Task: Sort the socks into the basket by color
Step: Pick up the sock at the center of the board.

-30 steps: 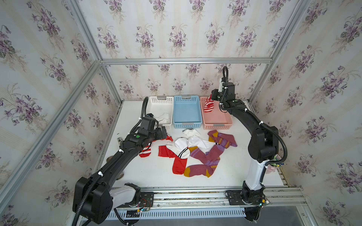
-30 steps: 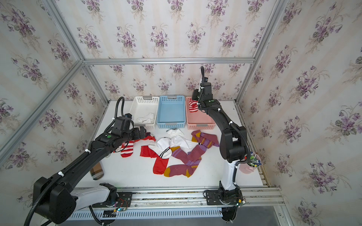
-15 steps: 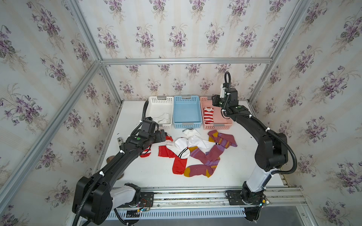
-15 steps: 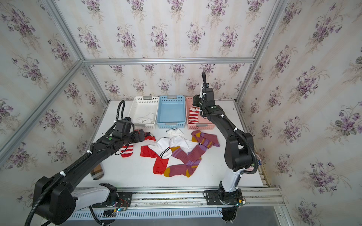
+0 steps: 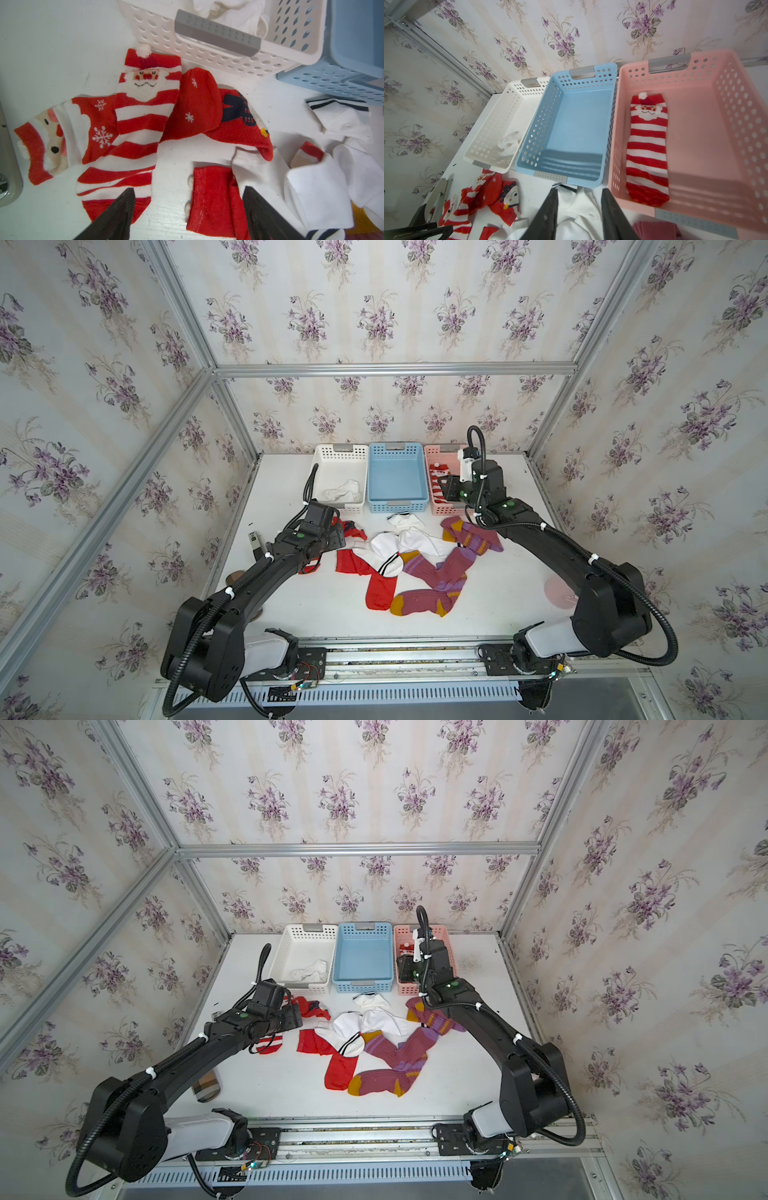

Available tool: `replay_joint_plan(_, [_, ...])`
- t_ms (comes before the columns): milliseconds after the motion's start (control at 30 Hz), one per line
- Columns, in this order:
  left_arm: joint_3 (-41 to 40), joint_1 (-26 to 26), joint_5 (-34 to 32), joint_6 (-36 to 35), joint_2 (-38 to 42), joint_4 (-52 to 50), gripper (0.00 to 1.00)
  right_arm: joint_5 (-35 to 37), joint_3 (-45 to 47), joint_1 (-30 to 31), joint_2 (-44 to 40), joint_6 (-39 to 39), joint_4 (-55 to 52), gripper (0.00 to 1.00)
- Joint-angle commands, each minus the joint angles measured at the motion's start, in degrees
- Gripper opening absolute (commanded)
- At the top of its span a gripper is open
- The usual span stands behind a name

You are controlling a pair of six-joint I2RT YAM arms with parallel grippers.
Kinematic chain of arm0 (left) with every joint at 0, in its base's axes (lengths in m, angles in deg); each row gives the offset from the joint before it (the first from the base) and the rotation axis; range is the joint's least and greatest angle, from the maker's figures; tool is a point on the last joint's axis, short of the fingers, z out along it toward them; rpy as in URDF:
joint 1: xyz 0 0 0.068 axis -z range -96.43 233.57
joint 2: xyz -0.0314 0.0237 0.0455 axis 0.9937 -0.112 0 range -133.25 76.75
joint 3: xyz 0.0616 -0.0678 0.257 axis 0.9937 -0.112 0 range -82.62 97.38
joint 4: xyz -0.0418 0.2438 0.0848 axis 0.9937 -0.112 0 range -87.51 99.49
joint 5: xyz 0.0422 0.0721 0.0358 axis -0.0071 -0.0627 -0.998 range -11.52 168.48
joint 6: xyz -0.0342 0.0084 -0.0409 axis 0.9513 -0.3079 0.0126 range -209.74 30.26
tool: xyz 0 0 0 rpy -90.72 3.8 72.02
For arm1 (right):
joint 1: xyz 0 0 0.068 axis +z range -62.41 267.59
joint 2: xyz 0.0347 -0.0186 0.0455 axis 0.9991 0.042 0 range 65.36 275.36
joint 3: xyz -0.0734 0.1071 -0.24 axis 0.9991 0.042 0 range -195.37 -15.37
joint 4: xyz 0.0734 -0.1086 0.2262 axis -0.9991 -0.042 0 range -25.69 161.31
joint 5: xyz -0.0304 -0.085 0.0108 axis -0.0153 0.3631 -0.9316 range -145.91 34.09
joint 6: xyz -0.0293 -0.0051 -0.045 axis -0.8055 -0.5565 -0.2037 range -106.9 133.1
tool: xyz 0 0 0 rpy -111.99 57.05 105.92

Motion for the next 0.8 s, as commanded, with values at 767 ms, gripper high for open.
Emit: replay_joint_plan(767, [6.76, -5.24, -4.85, 0.68, -17.03, 2.66, 0.49, 2.44, 10.77, 0.52, -12.16, 2.64, -1.5, 0.35])
